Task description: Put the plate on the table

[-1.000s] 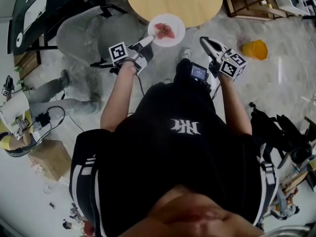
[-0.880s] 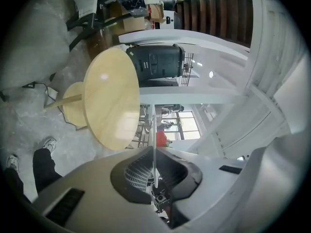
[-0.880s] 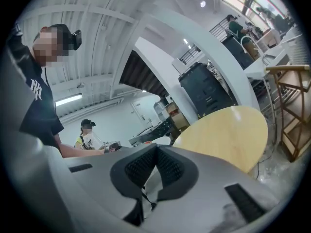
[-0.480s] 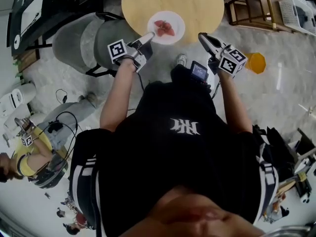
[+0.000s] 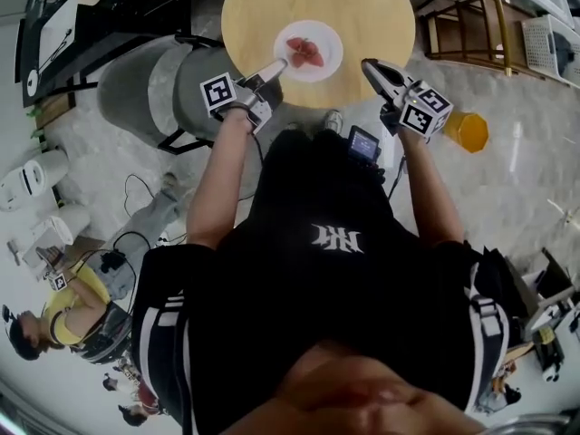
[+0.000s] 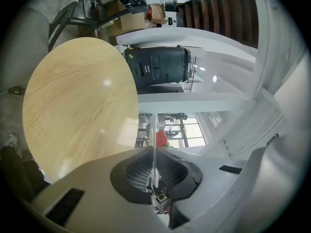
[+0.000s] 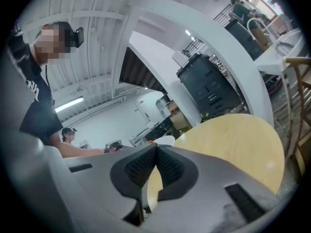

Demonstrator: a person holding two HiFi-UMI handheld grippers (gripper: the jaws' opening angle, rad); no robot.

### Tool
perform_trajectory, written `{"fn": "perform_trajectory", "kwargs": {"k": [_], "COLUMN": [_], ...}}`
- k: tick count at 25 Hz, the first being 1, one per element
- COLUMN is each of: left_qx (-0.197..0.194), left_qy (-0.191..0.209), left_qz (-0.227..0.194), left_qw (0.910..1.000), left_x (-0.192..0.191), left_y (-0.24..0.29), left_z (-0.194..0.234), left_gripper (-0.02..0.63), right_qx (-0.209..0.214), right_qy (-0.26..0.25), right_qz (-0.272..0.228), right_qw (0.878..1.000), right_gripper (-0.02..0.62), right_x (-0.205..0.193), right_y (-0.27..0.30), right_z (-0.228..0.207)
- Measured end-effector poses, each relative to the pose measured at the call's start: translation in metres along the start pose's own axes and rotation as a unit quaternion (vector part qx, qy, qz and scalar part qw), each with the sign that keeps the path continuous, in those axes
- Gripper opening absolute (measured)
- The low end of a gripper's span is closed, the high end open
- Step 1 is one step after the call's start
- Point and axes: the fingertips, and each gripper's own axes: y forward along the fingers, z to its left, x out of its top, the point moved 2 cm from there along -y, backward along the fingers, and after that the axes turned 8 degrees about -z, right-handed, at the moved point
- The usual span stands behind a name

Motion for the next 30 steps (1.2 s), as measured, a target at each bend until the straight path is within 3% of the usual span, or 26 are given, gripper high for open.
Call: {"fn": "perform_trajectory", "kwargs": {"k": [6,15,20,24,30], "left_qx": [0.015,0.036,0.038,0.038,0.056], "left_qy": [-0.015,0.017,0.029,0.016,0.040], "left_qz": [0.005,0.029,0.032,0.030,0.047], "left_qw": [0.9998,0.9988,0.9983,0.9987,0.9965], "left_x": [0.028,0.070,0.074,0.075,0.073], "left_y": [0.017,0.044,0.056,0.058,0.062], "left_z": [0.029,0.077,0.096,0.107,0.118], "left_gripper": [0.023,0.023,0.024,0.023,0.025], "right_qx": [-0.018,-0.043,-0.039,-0.038,-0.034], "right_qy": [0.006,0.028,0.037,0.039,0.037], "right_qz": [0.004,0.015,0.026,0.029,0.022], "right_qw": [1.000,0.999,0.998,0.998,0.998], "right_gripper": [-0.002,-0.003,-0.003,-0.002,-0.003], "right_x": [0.001,-0.029,-0.046,-0.049,-0.049], "right_y": [0.021,0.044,0.049,0.058,0.068], "right_z": [-0.024,-0.051,-0.062,-0.073,-0.081]}}
